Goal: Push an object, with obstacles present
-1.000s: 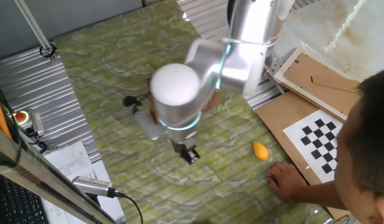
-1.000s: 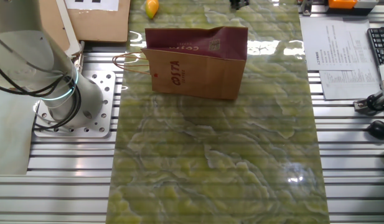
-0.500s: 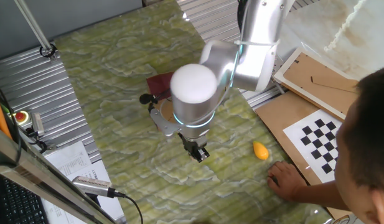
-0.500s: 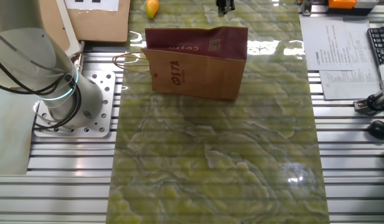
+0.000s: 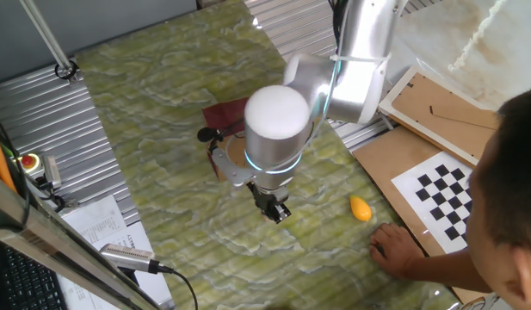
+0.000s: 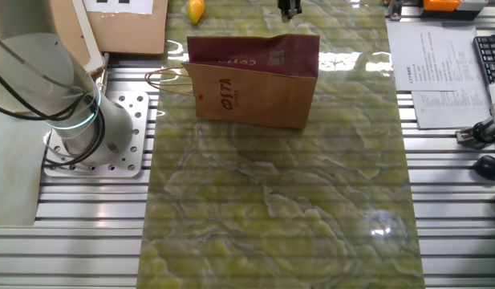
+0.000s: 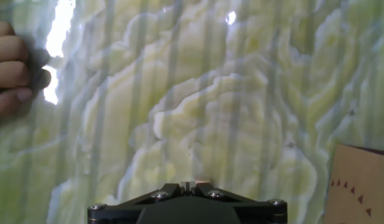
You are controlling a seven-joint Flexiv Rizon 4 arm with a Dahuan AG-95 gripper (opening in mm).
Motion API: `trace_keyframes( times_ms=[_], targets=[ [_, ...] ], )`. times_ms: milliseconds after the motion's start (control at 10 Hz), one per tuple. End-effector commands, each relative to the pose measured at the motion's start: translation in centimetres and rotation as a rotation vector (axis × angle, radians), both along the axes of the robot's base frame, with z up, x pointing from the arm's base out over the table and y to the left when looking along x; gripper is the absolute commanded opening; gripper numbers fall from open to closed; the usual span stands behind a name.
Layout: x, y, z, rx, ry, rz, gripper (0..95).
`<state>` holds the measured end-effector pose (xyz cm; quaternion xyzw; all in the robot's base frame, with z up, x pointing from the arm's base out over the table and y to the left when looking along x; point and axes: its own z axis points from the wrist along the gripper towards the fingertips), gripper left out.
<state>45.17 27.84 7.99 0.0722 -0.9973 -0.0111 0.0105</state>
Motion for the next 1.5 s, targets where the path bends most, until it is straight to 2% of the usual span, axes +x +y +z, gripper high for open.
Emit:
trace_keyframes(
  times_ms=[100,300,500,700,1200,1500],
  targets=[
    [-0.1,0.4,-0.5,0.000,0.100,-0.023,0.0],
    [-0.8,0.8,-1.4,-0.005,0.123,-0.062,0.0],
    [-1.9,0.5,-2.3,-0.004,0.119,-0.079,0.0],
    [-2.6,0.2,-2.8,-0.006,0.131,-0.089,0.0],
    [-4.7,-0.1,-4.4,-0.001,0.133,-0.070,0.0],
    [-4.9,-0.1,-5.3,-0.004,0.133,-0.077,0.0]
  ],
)
